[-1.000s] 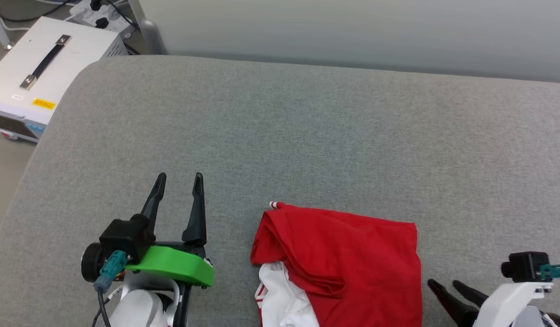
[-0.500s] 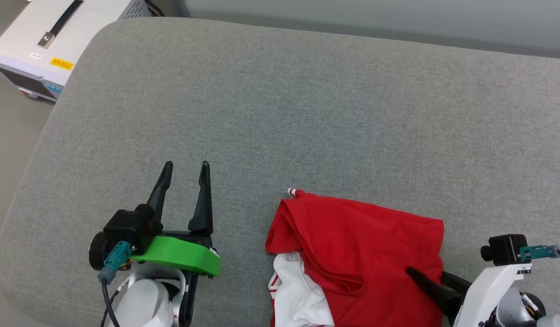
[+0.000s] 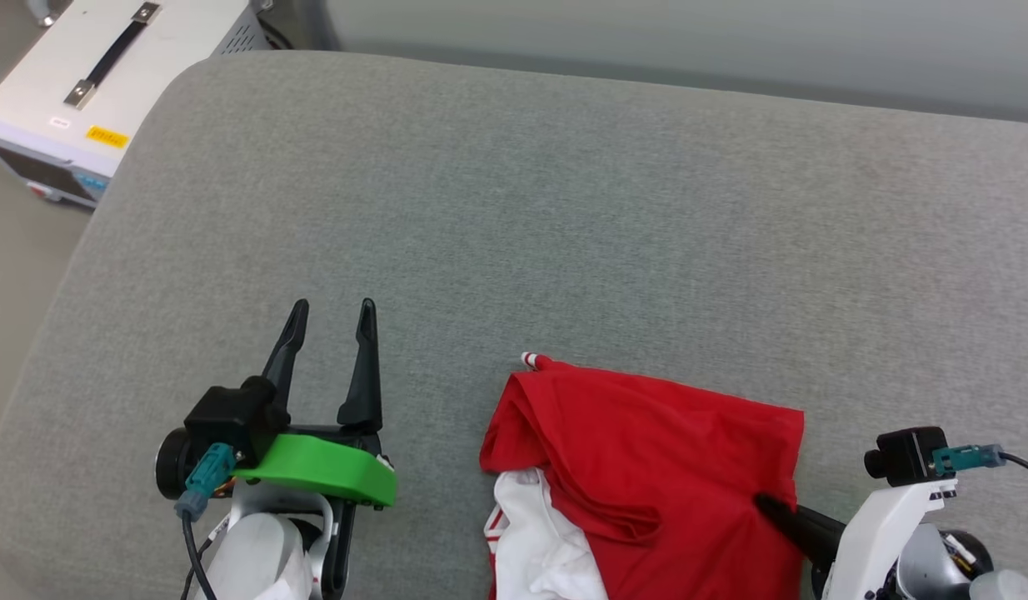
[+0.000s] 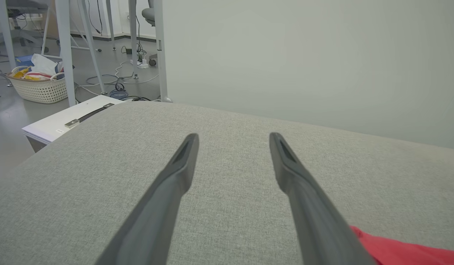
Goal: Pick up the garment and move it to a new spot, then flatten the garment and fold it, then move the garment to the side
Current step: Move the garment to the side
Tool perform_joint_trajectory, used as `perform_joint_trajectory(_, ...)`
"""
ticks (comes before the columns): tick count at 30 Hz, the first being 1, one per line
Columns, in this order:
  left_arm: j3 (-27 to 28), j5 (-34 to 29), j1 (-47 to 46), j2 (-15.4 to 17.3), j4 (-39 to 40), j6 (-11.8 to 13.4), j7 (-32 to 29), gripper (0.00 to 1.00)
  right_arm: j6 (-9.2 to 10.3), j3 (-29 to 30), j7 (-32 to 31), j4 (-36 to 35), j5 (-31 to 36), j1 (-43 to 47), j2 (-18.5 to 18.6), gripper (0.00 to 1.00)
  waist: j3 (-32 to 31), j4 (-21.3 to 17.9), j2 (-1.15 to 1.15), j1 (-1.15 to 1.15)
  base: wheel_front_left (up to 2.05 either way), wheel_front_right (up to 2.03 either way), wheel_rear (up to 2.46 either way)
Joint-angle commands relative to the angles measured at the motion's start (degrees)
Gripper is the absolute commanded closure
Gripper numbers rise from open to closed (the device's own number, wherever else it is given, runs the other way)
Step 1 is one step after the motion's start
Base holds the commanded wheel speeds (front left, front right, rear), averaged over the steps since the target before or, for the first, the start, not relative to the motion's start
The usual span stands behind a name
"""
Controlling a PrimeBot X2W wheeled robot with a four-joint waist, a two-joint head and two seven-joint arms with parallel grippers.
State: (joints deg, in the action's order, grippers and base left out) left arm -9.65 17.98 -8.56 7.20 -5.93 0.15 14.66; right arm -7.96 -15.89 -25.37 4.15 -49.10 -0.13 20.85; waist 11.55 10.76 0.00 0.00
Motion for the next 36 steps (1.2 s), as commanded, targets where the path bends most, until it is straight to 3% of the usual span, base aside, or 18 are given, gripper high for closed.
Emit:
perform_joint_trajectory(1,0.3,-0.7,0.4,-0.3,0.2,-0.3,0.3,0.0,0.47,-0.2,0.5,-0.9,1.4,-0.4,1.3,1.0,-0.9,-2.0,0.0,0.0,0.0,0.0,0.0)
perform_joint_trajectory(12,2.2,-2.7,1.2,0.4,2.3,-1.0,0.3,0.0,0.47,2.3,-0.9,-12.5,11.9,-2.2,10.4,1.0,0.2,-14.6,0.0,0.0,0.0,0.0,0.0)
perform_joint_trajectory(20,1.4,-3.9,-1.1,1.9,3.2,-2.0,0.1,0.0,0.47,4.8,-3.8,-17.1,15.5,-5.9,13.6,1.0,3.9,-25.6,0.0,0.0,0.0,0.0,0.0)
perform_joint_trajectory(27,-0.4,-5.3,-4.8,3.4,6.0,-3.0,-1.8,0.0,0.47,6.4,-3.0,-12.0,14.9,-11.6,14.0,1.0,9.4,-30.6,0.0,0.0,0.0,0.0,0.0)
perform_joint_trajectory(36,-2.5,-7.3,-9.6,5.4,12.3,-4.0,-5.0,0.0,0.47,9.9,1.2,1.7,13.7,-22.8,17.1,1.0,18.0,-30.5,0.0,0.0,0.0,0.0,0.0)
